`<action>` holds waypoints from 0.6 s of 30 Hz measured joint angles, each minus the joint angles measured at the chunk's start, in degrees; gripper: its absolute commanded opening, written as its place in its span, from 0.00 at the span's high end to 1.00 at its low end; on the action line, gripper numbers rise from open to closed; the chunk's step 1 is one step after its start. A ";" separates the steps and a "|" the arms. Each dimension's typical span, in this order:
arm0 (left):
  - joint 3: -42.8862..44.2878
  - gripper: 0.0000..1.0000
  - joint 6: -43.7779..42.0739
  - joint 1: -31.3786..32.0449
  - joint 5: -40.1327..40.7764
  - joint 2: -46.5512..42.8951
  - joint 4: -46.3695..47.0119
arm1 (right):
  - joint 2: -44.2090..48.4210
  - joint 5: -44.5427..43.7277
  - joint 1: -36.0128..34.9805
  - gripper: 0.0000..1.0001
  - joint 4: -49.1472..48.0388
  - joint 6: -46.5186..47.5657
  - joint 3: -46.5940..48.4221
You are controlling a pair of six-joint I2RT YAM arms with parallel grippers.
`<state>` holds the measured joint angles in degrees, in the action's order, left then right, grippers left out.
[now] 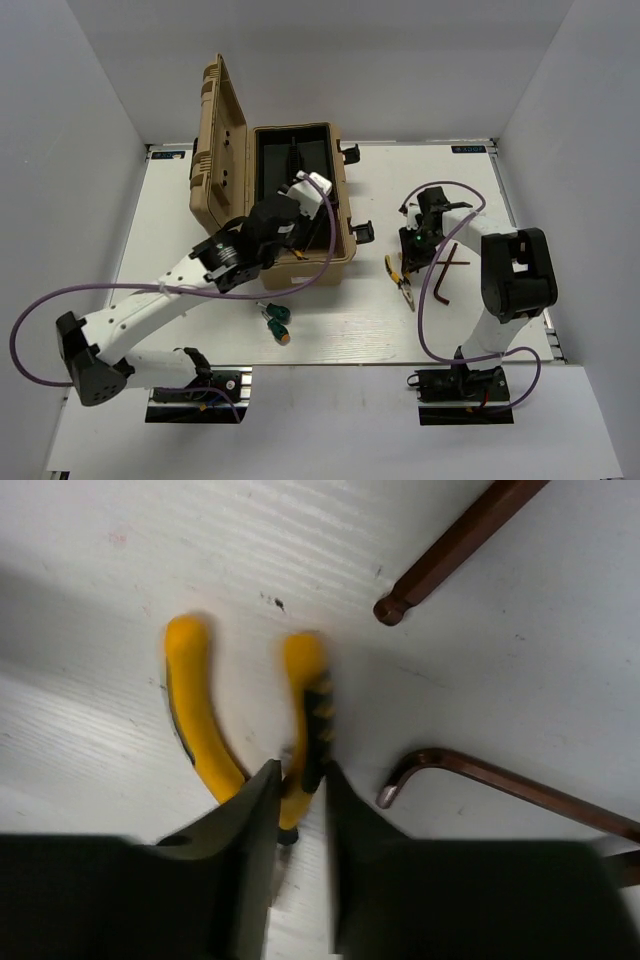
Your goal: Sort the tools into containers
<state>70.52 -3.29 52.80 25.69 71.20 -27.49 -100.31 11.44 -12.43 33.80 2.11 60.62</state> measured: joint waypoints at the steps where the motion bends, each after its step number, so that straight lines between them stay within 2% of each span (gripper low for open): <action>1: -0.13 0.38 0.74 0.09 -0.52 -1.27 -0.20 | -0.04 -0.15 -0.04 0.92 -0.13 -0.28 0.00; 2: -0.92 0.36 1.90 0.20 -1.49 -2.99 -0.11 | -0.24 0.20 -0.07 1.00 -0.48 -0.61 0.00; 6: -4.79 0.36 3.96 0.39 -5.57 -7.74 -1.01 | -0.28 0.39 0.04 1.00 -0.44 -1.31 0.09; 9: -7.52 0.36 4.31 0.76 -11.58 -10.51 -1.95 | 0.52 0.00 0.33 1.00 0.24 -1.25 0.09; 13: -10.97 0.37 3.65 1.46 -20.17 -13.33 -2.60 | 8.55 -1.84 1.22 1.00 2.78 0.72 0.44; 18: -14.25 0.41 3.39 2.32 -26.21 -14.97 -4.22 | 17.59 0.33 1.49 1.00 8.52 4.52 13.00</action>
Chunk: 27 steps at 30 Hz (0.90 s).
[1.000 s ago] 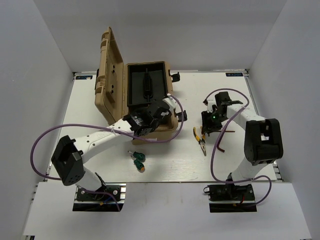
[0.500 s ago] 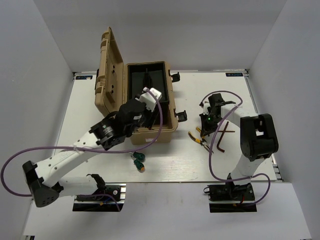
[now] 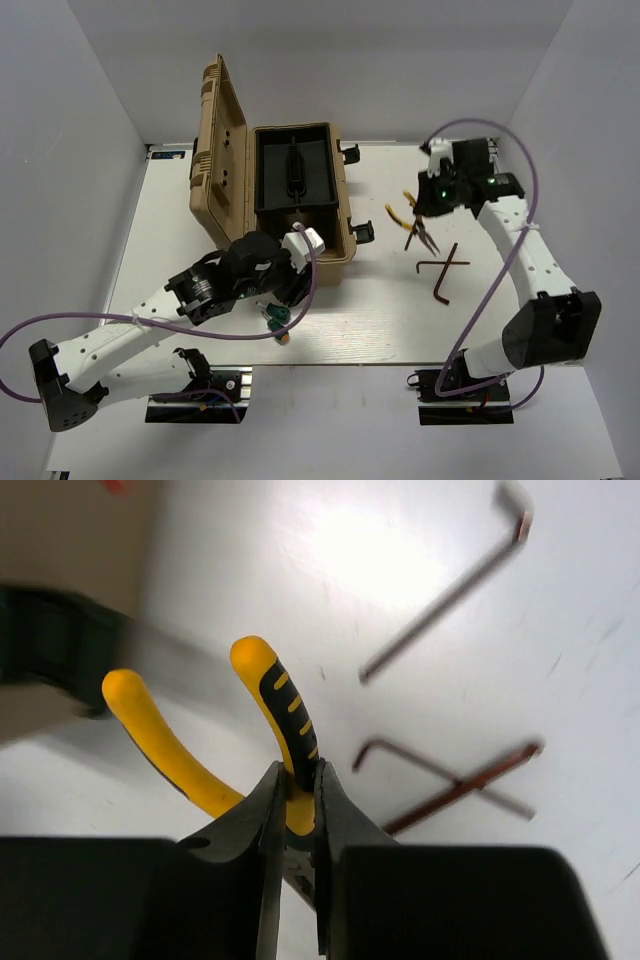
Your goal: Sort the tools into containers
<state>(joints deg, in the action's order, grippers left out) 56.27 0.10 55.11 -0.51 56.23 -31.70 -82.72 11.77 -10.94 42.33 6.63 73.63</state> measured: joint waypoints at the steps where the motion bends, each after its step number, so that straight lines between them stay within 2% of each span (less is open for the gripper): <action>1: -0.59 0.44 0.39 0.24 -0.48 -0.02 -0.42 | 0.37 1.46 -0.09 1.00 0.74 0.39 3.96; 5: -1.95 0.49 2.97 1.36 -1.03 0.90 -3.50 | -1.03 9.92 -1.33 1.00 2.19 0.15 17.29; 8: -2.19 0.49 6.27 2.64 0.46 2.23 -5.66 | -7.34 19.71 -3.41 1.00 2.08 -2.78 28.61; 10: -2.36 0.49 9.14 3.37 2.27 2.12 -6.88 | -11.76 25.29 -5.25 1.00 -0.28 -5.53 32.68; 17: -4.68 0.49 20.13 4.79 10.10 -6.62 -8.02 | -25.53 39.30 -12.87 1.00 -9.68 -16.15 34.34; 22: -5.57 0.48 25.14 5.66 13.90 -7.41 -10.14 | -28.33 42.88 -17.05 0.99 -13.46 -18.10 31.32; 24: -6.27 0.46 26.01 5.90 14.49 -6.10 -10.60 | -28.33 43.32 -18.12 0.79 -14.16 -17.92 29.97; 27: -6.88 0.45 26.27 6.32 14.86 -4.66 -11.15 | -28.24 43.36 -18.71 0.62 -14.05 -16.15 27.96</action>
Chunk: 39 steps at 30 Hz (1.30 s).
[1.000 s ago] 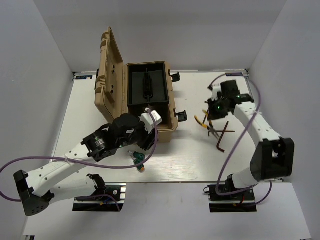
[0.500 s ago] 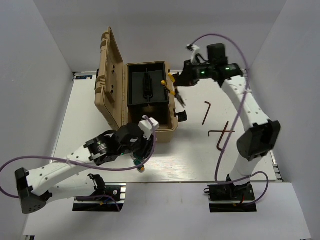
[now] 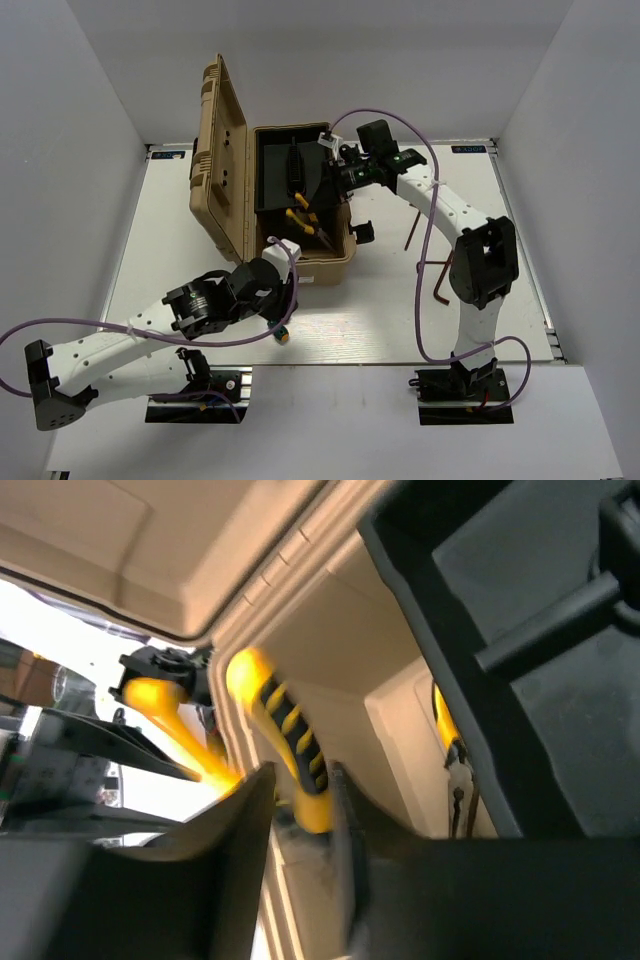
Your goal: Sort the tools into containers
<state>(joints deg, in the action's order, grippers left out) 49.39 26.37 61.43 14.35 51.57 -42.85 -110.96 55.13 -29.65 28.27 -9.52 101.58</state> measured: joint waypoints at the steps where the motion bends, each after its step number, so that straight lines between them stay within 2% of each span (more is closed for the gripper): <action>1: 0.00 0.45 -0.28 0.11 0.00 0.09 0.11 | 0.02 -0.31 0.00 0.58 0.33 0.74 -0.59; 3: 0.02 0.45 -0.72 0.22 -0.02 0.00 0.83 | 0.13 -1.03 0.02 0.56 1.07 2.25 -1.33; 4: 0.07 0.45 -1.07 0.33 -0.07 -0.02 1.14 | 0.13 -1.33 0.02 0.53 1.57 2.80 -1.33; 8: 0.26 0.45 -2.60 0.70 -0.20 -0.39 1.75 | 1.36 -2.97 0.07 0.52 2.32 4.70 -1.33; 9: 0.55 0.45 -3.06 0.70 -0.22 -0.48 1.75 | 1.86 -3.32 0.04 0.54 2.51 5.27 -1.33; 11: 1.66 0.48 -4.11 0.76 -0.37 -0.68 1.79 | 3.15 -4.09 0.07 0.70 3.80 7.17 -1.29; 12: 2.45 0.52 -4.76 0.79 -0.52 -0.81 1.95 | 3.89 -4.35 0.04 0.77 4.72 8.52 -1.27; 13: 3.19 0.69 -5.46 0.79 -0.72 -1.07 2.25 | 4.81 -4.66 -0.02 0.94 5.79 9.97 -1.27; 14: 4.20 0.79 -7.02 0.79 -1.25 -1.40 2.80 | 5.95 -5.18 -0.09 1.00 7.17 12.02 -1.29; 16: 6.08 0.95 -8.63 0.85 -2.45 -2.03 4.63 | 9.20 -6.19 -0.28 1.00 9.51 16.15 -2.25; 17: 7.17 0.97 -10.14 0.83 -3.32 -2.36 5.86 | 11.69 -6.64 -0.50 1.00 10.84 18.69 -3.67; 19: 9.22 0.98 -13.20 0.85 -5.60 -3.04 8.92 | 17.33 -7.28 -1.33 1.00 13.79 24.15 -7.21; 21: 10.91 0.95 -15.98 0.85 -8.11 -3.61 12.04 | 23.69 -8.39 -3.13 1.00 14.60 29.64 -13.64; 22: 11.87 0.88 -17.16 0.85 -9.27 -3.78 13.49 | 26.56 -9.09 -4.44 1.00 14.84 31.34 -17.18; 25: 14.49 0.78 -20.48 0.92 -11.78 -4.11 16.92 | 33.40 -13.49 -11.78 1.00 14.97 34.99 -29.53; 26: 15.32 0.70 -21.31 0.92 -12.31 -4.20 17.75 | 34.36 -15.96 -15.15 0.93 13.79 35.52 -33.35; 28: 17.38 0.64 -23.04 0.94 -13.38 -4.17 19.04 | 34.42 -21.86 -21.70 0.79 11.67 35.41 -39.69; 29: 18.21 0.58 -23.34 0.94 -13.79 -4.15 19.45 | 33.66 -25.00 -24.81 0.64 10.47 35.34 -42.34; 30: 19.10 0.56 -24.11 0.94 -14.43 -4.17 19.87 | 32.50 -27.82 -27.50 0.59 9.64 35.04 -44.17; 32: 19.78 0.53 -24.90 0.94 -15.76 -4.57 20.83 | 29.51 -33.59 -31.12 0.54 7.54 34.75 -45.72; 33: 19.78 0.53 -25.14 0.94 -16.46 -4.90 21.11 | 28.13 -35.63 -32.09 0.45 5.84 34.14 -45.92; 39: 18.67 0.48 -26.25 0.94 -20.81 -9.97 23.85 | 21.00 -43.28 -36.37 0.43 -4.37 30.10 -44.92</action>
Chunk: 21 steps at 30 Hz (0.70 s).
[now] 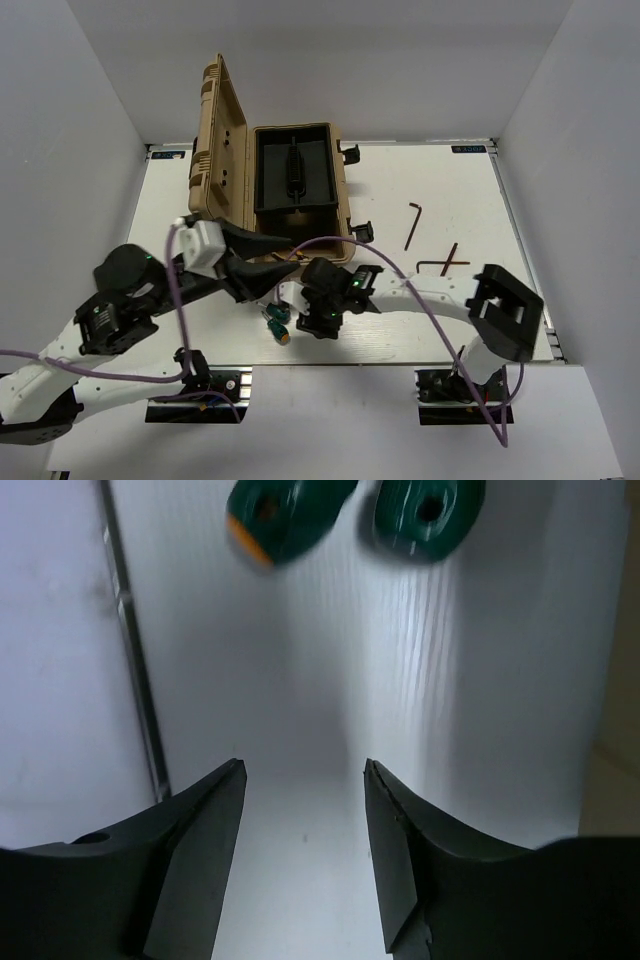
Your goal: Sort the tools into containers
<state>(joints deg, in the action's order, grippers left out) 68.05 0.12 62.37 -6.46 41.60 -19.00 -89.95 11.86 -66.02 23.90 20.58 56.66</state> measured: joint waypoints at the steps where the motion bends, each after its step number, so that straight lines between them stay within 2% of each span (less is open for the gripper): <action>1: -0.07 0.48 -0.15 -0.02 -0.55 -0.94 0.59 | -1.66 -0.57 -0.59 0.43 -0.79 -0.76 0.98; 8: 0.79 0.48 -0.59 -0.04 -3.15 -3.41 3.43 | -12.92 -5.22 -5.31 0.41 -2.67 -8.20 10.49; 21: 1.14 0.48 -2.23 -0.07 -3.67 -3.06 2.21 | -18.53 -7.43 -9.73 0.40 2.80 -17.77 19.37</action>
<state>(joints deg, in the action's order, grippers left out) 69.19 -2.11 62.30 -10.13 38.54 -16.80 -108.49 4.43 -75.75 26.70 2.81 76.03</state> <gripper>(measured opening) 0.515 0.601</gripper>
